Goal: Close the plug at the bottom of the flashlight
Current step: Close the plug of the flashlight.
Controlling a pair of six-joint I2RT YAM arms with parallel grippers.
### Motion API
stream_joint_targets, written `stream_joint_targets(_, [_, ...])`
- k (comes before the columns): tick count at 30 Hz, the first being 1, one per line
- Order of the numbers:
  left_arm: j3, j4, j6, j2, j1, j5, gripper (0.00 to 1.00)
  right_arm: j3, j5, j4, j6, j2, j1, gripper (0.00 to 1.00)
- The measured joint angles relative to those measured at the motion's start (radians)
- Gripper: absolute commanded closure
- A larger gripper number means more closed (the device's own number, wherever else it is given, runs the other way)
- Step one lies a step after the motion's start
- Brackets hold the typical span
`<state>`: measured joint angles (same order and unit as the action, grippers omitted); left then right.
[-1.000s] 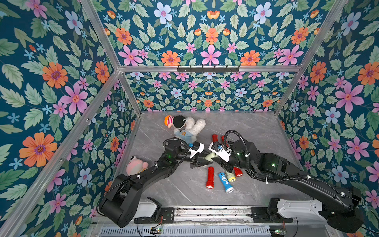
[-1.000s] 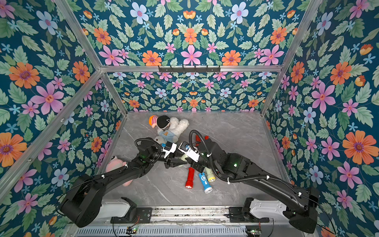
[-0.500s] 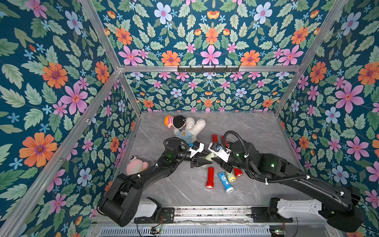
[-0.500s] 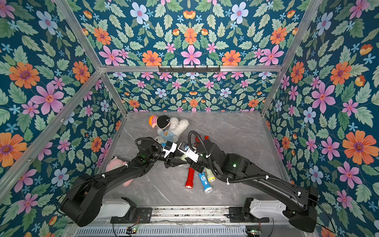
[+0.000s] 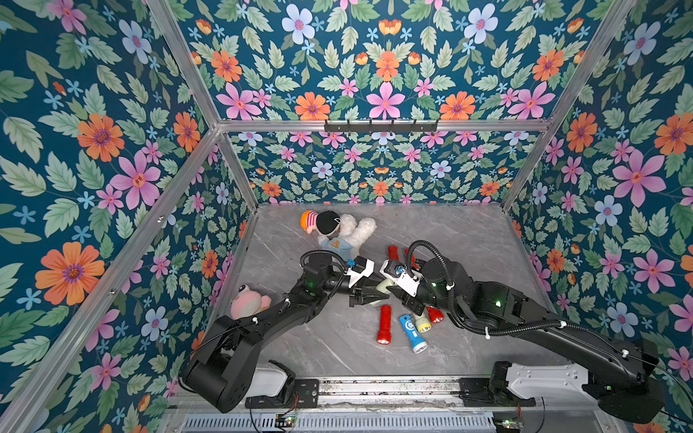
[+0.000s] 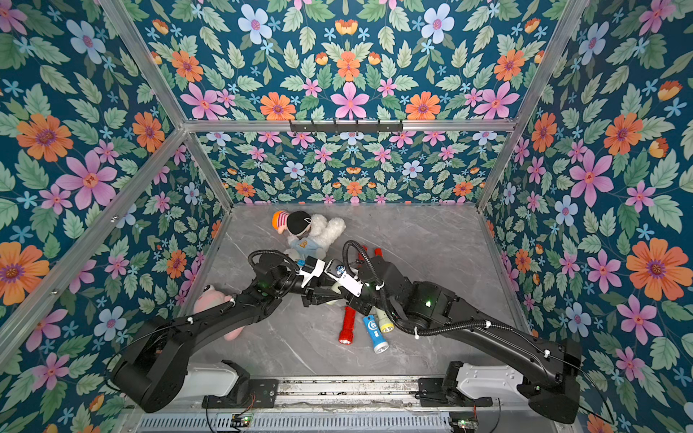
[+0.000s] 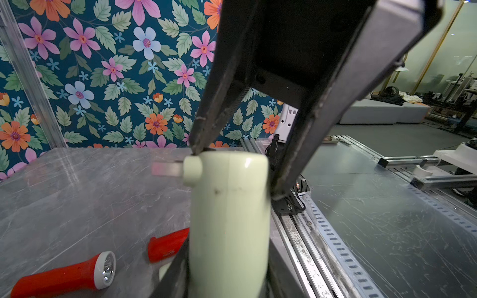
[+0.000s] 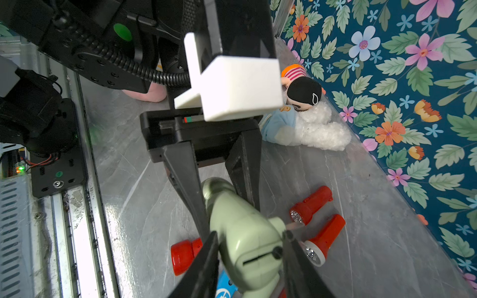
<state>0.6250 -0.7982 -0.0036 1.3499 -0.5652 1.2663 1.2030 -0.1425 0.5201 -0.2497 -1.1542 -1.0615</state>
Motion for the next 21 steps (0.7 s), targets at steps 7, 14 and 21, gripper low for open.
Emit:
stream_joint_targets(7, [0.0, 0.005, -0.013, 0.0, 0.002, -0.011, 1.0, 0.008, -0.002, 0.003, 0.002, -0.004, -0.002, 0.72])
stream_joint_targets(14, [0.005, 0.023, -0.014, 0.0, 0.005, -0.021, 1.0, 0.009, -0.006, 0.003, 0.007, -0.007, -0.002, 0.82])
stream_joint_targets(21, [0.015, 0.036, -0.016, 0.003, 0.01, -0.03, 1.0, -0.002, -0.004, -0.023, 0.012, 0.005, -0.002, 0.99])
